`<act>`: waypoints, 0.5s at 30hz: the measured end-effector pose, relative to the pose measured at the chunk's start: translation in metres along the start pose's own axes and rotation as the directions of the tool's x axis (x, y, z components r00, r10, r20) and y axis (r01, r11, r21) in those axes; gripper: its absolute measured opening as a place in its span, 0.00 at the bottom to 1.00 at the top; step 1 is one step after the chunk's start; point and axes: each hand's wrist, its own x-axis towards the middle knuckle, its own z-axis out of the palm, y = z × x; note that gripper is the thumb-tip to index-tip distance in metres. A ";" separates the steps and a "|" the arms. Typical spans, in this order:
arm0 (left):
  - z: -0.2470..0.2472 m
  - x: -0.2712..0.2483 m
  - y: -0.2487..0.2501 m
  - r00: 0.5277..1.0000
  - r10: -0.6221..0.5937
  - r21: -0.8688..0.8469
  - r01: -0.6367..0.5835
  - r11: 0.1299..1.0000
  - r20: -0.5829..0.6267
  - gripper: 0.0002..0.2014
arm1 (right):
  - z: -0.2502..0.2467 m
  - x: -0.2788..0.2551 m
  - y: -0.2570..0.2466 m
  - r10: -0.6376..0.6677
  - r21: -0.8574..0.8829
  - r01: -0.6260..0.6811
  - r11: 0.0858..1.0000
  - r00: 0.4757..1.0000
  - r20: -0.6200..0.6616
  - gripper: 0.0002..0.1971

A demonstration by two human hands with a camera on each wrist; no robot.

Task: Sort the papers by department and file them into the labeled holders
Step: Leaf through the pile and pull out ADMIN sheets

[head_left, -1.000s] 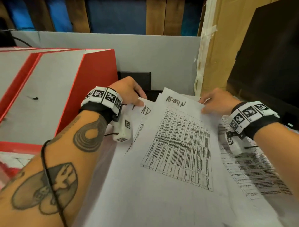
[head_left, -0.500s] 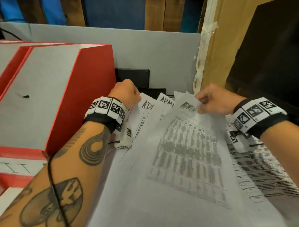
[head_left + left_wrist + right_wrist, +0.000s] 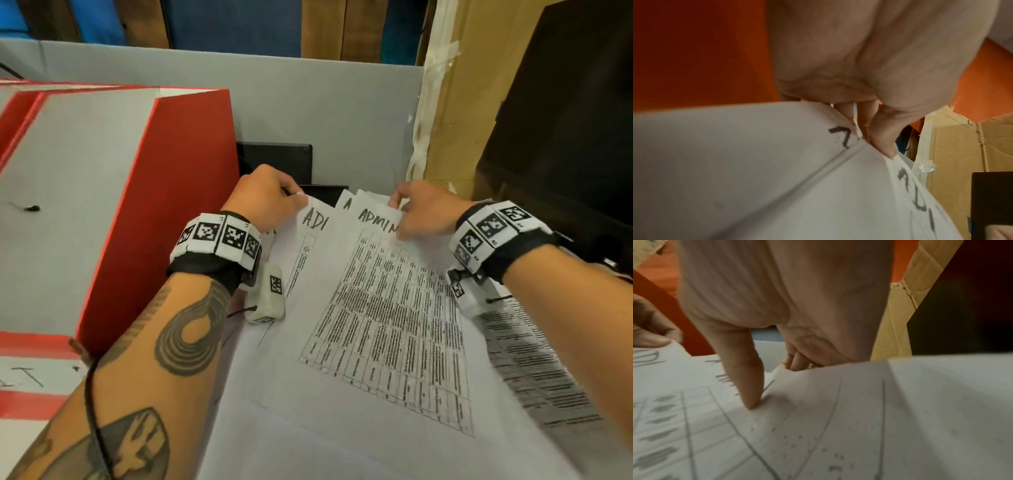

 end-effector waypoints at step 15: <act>-0.003 0.005 -0.005 0.994 -0.094 -0.070 0.097 0.993 0.050 0.07 | -0.006 -0.004 -0.004 -0.222 0.296 0.283 0.912 0.949 -0.224 0.08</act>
